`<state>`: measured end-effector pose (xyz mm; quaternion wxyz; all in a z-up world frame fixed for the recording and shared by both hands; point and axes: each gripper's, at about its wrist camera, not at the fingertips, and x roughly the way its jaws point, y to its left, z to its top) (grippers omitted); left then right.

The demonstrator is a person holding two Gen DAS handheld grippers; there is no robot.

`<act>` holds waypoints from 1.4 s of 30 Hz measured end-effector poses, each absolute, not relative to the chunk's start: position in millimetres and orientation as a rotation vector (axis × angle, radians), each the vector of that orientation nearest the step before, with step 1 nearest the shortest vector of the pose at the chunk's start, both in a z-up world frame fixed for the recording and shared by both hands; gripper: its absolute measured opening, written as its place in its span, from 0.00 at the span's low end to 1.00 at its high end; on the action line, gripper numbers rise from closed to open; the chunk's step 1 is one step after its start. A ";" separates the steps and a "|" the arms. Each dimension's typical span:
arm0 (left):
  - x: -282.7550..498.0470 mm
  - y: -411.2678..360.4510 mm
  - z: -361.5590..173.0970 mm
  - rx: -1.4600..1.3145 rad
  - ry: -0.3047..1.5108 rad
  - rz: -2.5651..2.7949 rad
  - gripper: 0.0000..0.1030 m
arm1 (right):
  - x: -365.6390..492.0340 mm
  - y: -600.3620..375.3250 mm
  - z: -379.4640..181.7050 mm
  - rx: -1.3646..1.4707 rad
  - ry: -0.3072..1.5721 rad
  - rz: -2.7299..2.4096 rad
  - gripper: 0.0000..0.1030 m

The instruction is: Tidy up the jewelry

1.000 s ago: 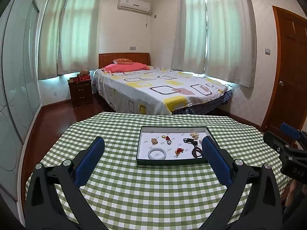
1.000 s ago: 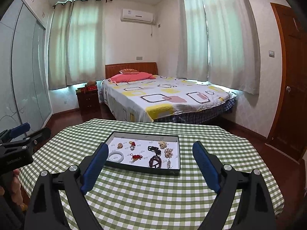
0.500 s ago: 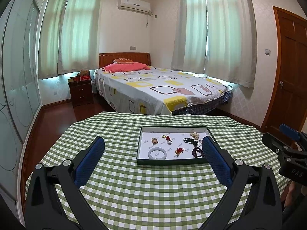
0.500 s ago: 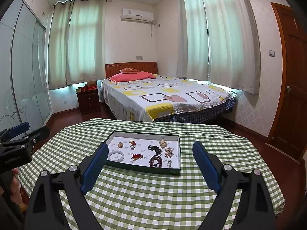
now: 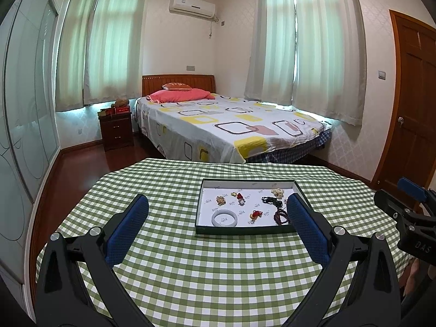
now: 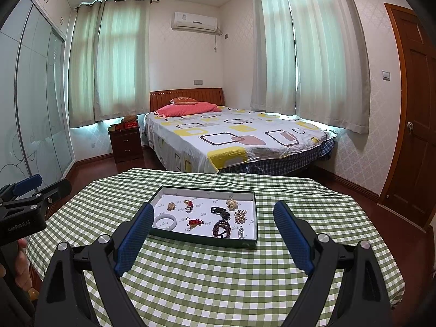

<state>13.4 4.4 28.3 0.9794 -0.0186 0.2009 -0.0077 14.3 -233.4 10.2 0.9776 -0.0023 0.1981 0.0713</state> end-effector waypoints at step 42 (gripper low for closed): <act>14.8 2.8 25.8 -0.019 0.382 -0.018 0.96 | 14.7 -229.1 4.9 0.001 0.420 0.146 0.84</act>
